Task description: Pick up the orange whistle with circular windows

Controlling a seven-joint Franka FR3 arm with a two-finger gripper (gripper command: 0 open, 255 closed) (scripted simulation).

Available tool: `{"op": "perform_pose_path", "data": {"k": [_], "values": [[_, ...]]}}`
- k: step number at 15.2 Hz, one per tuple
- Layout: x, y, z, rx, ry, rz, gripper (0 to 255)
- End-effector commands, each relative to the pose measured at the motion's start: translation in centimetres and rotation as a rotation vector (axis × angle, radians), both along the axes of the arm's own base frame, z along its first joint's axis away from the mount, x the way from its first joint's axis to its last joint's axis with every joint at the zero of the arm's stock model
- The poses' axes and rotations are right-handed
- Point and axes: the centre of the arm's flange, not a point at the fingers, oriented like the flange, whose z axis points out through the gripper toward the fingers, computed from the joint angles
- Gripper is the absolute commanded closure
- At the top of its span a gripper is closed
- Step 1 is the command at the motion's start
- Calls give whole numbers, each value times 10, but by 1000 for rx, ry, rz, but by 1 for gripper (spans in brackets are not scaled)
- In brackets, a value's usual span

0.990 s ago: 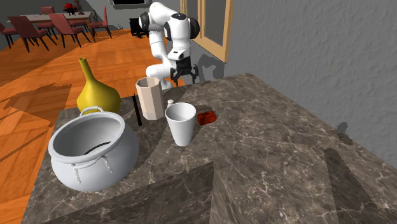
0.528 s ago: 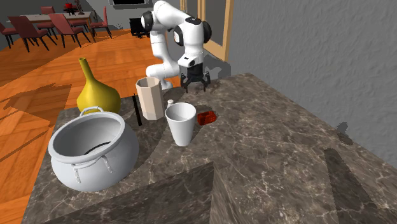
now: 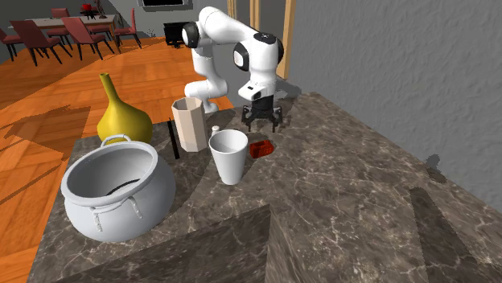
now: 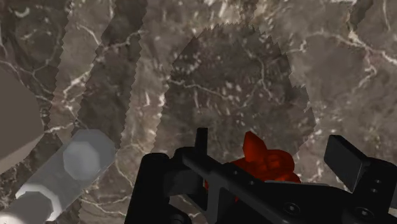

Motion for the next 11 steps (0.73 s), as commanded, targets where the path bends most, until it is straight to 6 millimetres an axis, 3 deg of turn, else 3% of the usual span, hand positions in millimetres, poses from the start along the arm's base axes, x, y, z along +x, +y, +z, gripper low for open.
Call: {"op": "perform_pose_path", "data": {"k": [1,2,11], "values": [[28,-1,-2,-3,6,-49,0],[41,-1,-3,-4,9,-72,0],[42,-1,-43,-5,9,-74,0]]}}
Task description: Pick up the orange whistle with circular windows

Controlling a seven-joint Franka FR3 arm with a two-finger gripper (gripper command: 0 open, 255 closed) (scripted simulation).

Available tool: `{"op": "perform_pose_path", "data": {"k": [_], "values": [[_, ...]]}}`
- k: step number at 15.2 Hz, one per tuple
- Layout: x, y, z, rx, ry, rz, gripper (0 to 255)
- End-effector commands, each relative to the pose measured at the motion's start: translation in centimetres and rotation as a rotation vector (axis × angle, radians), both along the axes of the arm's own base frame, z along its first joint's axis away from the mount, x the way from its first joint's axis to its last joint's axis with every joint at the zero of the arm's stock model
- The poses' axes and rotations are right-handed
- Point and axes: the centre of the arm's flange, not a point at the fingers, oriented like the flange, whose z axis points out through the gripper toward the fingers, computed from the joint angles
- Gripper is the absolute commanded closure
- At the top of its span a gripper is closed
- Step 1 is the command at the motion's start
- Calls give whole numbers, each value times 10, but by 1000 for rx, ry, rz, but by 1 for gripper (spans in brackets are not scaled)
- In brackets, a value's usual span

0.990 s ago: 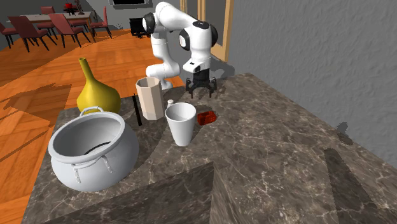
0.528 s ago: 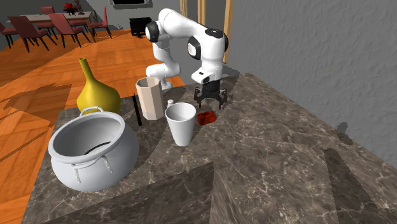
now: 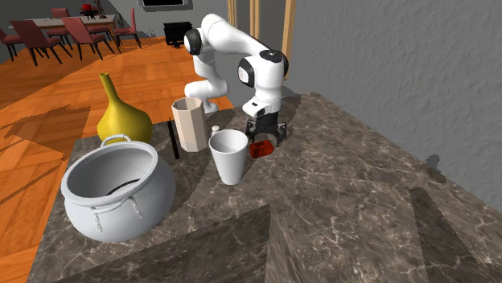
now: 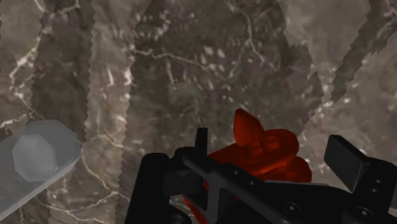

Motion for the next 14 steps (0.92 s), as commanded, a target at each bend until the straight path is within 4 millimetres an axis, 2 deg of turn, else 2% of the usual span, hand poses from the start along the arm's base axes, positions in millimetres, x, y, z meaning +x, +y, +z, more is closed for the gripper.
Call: {"op": "perform_pose_path", "data": {"k": [1,2,11,14], "values": [[0,0,-4,0,-1,0,0],[0,-1,-4,0,-1,0,255],[0,0,-4,0,-1,0,255],[0,0,12,0,-1,0,255]]}}
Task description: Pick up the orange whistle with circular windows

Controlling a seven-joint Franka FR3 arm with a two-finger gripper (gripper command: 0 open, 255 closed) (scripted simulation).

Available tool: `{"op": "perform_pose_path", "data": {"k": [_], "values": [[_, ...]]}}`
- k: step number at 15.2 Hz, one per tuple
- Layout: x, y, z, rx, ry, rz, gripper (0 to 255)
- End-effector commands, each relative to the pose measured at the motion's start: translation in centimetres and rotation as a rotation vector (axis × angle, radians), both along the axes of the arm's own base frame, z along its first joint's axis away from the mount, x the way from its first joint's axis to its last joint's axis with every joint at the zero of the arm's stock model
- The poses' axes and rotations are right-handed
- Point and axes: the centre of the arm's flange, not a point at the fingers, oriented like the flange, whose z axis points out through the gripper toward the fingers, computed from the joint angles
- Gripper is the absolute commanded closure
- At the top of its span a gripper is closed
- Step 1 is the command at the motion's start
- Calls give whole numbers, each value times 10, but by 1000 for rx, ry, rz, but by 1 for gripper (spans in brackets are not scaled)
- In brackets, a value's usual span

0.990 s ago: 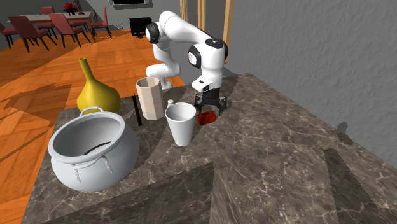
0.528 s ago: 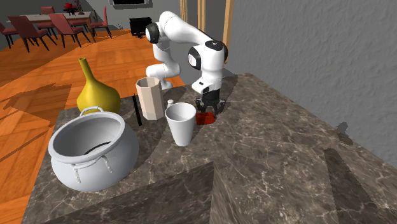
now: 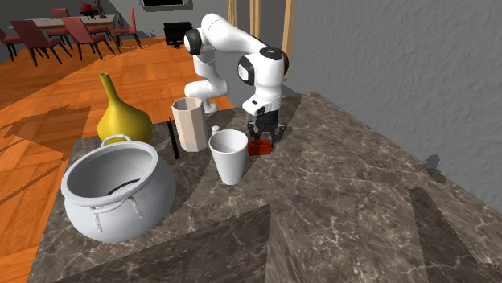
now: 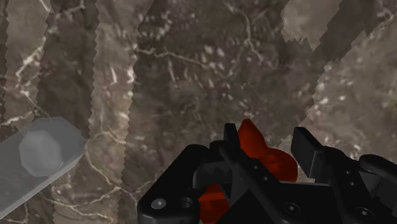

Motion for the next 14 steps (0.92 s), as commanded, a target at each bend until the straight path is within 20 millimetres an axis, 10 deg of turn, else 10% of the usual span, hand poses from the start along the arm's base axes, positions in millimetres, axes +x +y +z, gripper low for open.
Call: {"op": "perform_pose_path", "data": {"k": [1,14], "values": [[0,0,10,0,0,0,255],[0,0,69,0,0,0,255]]}}
